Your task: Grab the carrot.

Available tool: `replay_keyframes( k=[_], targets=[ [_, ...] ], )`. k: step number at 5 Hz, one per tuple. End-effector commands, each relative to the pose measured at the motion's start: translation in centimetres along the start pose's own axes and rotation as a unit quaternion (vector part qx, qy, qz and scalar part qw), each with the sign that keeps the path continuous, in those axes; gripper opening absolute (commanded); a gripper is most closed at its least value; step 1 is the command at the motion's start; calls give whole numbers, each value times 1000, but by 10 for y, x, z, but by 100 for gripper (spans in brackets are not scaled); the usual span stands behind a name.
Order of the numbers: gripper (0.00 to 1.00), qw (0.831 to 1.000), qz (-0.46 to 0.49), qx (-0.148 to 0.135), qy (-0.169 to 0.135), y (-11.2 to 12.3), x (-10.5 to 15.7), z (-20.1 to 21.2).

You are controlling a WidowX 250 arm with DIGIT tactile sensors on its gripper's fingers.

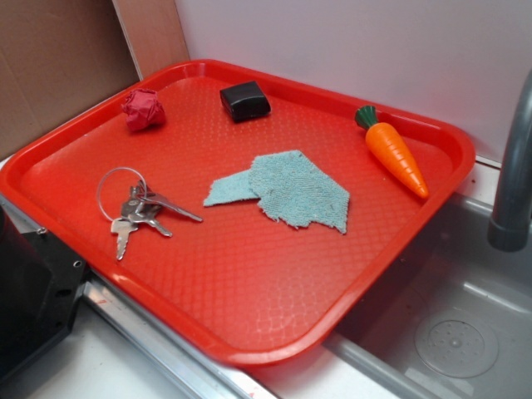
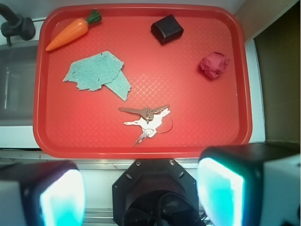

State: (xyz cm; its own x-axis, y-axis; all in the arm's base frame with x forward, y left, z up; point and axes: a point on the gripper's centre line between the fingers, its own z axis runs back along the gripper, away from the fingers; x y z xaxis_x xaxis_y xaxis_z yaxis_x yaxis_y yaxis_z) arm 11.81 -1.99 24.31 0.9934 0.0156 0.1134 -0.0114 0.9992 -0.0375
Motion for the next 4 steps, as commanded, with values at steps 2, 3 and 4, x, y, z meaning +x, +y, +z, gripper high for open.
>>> replay_keyframes(
  k=[2, 3, 4],
  targets=[
    [100, 996, 85, 11, -27, -7, 7, 0],
    [100, 984, 175, -21, -27, -17, 19, -7],
    [100, 963, 269, -9, -20, -25, 39, -22]
  ],
)
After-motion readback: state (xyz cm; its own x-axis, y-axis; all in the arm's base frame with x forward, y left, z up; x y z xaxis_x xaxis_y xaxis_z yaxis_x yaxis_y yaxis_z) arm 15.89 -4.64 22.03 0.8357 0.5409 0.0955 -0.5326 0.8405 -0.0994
